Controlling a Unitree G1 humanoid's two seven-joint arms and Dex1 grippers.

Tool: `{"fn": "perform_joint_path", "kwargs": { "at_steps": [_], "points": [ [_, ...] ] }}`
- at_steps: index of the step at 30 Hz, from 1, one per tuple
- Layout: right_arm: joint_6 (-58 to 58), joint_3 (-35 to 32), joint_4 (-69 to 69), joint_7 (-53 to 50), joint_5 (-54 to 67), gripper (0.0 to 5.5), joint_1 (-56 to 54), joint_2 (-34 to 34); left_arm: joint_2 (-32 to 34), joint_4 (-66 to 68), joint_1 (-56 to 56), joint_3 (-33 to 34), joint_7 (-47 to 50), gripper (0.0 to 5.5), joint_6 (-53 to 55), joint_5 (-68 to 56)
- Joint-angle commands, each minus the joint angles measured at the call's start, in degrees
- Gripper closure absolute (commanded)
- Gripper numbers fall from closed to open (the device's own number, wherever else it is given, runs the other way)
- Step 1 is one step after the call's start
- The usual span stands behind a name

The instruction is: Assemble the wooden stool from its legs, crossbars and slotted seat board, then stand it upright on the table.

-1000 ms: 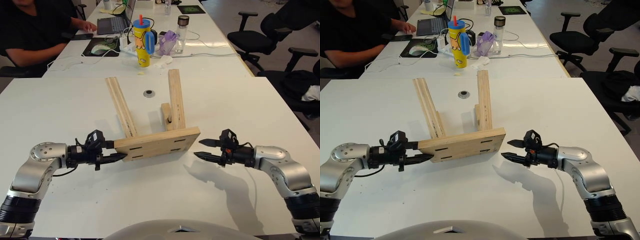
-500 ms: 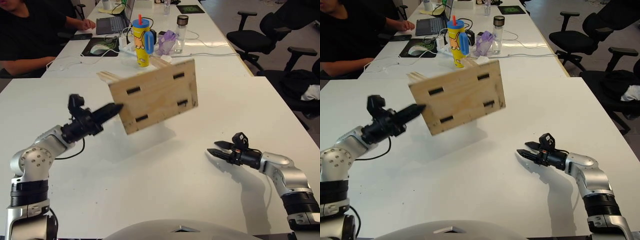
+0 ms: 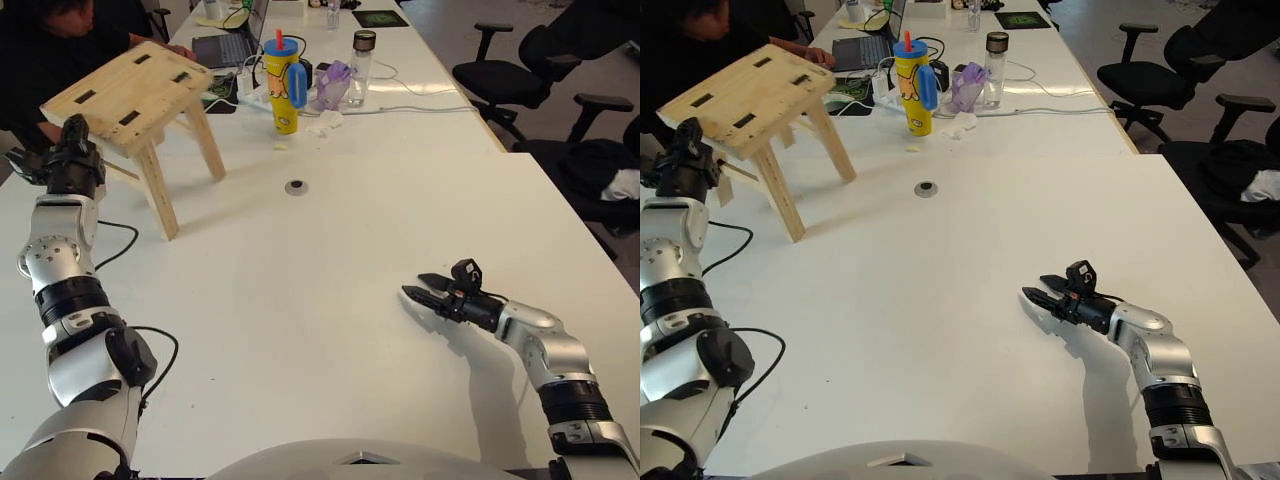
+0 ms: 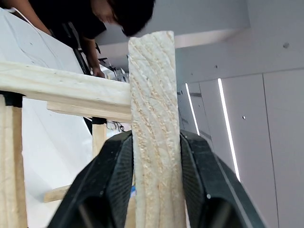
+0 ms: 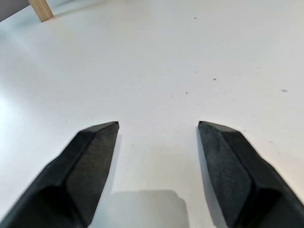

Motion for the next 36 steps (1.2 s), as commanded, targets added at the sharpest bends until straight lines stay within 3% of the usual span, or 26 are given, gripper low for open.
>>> {"fn": "perform_joint_path", "kwargs": {
  "at_steps": [1,6,9,12,18,22,24,29,33,36],
  "points": [
    [0.2,0.2,0.5,-0.6,-1.3,2.38,-0.6,1.1,-2.5,2.8,1.4,1.6,-2.0,3.43,-0.4,2.7],
    [0.4,1.0,0.2,-0.6,-2.3,2.38,0.2,2.0,-4.6,2.0,0.3,6.3,-8.0,2.65,-1.1,0.3],
    [0.6,1.4,-0.1,-0.5,-2.5,2.38,0.3,2.4,-7.9,-9.2,3.9,6.9,-12.9,2.2,5.1,-4.9],
    [0.9,1.2,-0.8,-0.6,-2.3,2.38,0.6,2.7,-10.3,-22.1,14.2,2.6,-14.9,1.69,12.7,-5.1],
    [1.6,0.6,-2.3,-0.9,-2.1,2.38,2.3,2.7,-9.6,-33.5,30.6,-4.3,-20.3,1.69,22.7,-1.8],
    [2.0,0.8,-2.3,-0.9,-2.4,2.38,1.3,2.9,-5.7,-40.4,35.9,-13.4,-28.0,1.69,24.0,6.5],
    [2.1,0.6,-2.3,-1.0,-2.2,2.38,1.1,3.3,-3.3,-42.8,36.6,-18.4,-32.1,1.69,21.5,13.0],
    [1.8,1.4,-2.0,-1.1,-2.8,2.38,1.0,4.0,7.2,-35.7,32.4,-29.6,-38.7,1.69,-1.1,42.0],
    [1.6,1.6,-2.0,-1.1,-3.0,2.38,1.1,4.4,15.7,-30.8,30.4,-34.2,-43.3,1.69,-11.6,55.6],
    [1.3,1.6,-2.4,-1.5,-3.3,2.38,1.9,5.0,16.9,-22.3,25.1,-35.3,-42.3,1.69,-18.3,61.7]
  ]
}}
